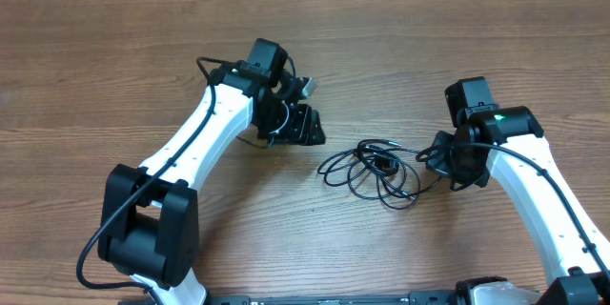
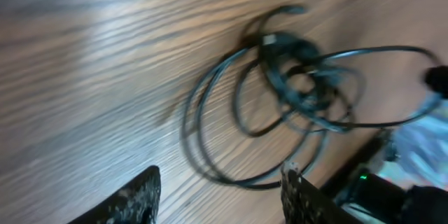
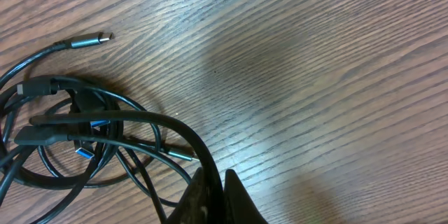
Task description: Untangle cables
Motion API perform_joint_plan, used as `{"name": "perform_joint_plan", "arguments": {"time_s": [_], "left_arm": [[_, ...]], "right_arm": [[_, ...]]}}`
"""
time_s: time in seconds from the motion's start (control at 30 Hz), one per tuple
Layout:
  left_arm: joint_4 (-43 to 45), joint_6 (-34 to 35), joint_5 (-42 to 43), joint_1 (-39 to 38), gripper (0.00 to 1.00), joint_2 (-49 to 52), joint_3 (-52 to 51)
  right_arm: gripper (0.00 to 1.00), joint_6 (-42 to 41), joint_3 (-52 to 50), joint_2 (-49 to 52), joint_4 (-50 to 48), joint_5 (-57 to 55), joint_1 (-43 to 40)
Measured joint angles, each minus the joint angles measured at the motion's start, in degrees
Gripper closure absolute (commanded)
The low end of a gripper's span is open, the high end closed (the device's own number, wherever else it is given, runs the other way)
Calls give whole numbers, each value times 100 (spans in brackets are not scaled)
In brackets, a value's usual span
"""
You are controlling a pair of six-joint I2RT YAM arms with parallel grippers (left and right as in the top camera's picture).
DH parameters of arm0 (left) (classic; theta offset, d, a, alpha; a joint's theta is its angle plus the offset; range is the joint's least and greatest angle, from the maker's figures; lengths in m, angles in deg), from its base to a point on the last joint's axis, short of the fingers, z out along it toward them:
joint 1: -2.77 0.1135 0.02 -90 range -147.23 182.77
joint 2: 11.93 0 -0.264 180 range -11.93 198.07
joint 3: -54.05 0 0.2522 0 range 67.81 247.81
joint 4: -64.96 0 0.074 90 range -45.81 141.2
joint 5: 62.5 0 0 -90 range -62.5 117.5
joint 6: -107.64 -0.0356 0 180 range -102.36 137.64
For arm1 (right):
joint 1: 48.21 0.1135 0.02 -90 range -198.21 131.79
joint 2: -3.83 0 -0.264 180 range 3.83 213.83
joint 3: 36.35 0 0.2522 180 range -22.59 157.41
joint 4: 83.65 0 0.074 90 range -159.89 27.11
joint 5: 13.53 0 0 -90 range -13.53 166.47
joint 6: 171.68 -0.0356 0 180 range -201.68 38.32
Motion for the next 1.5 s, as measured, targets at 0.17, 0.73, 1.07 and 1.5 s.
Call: {"name": "perform_joint_plan", "arguments": {"time_s": [0.17,0.73,1.07,1.5], "left_arm": [[570,109,378,-138,43,0,0],[1196,2632,-584,-1032,40,70,0],[1657,3237,-461,-1279,86,925,0],[1423,2844,-184,-863,96,977,0]], "right_arm": [[96,2,0,0,2,13,-2],[96,-2,0,0,15,17,-2],[96,-15,0,0,24,17,-2],[96,-11,0,0,66,24,-2]]}}
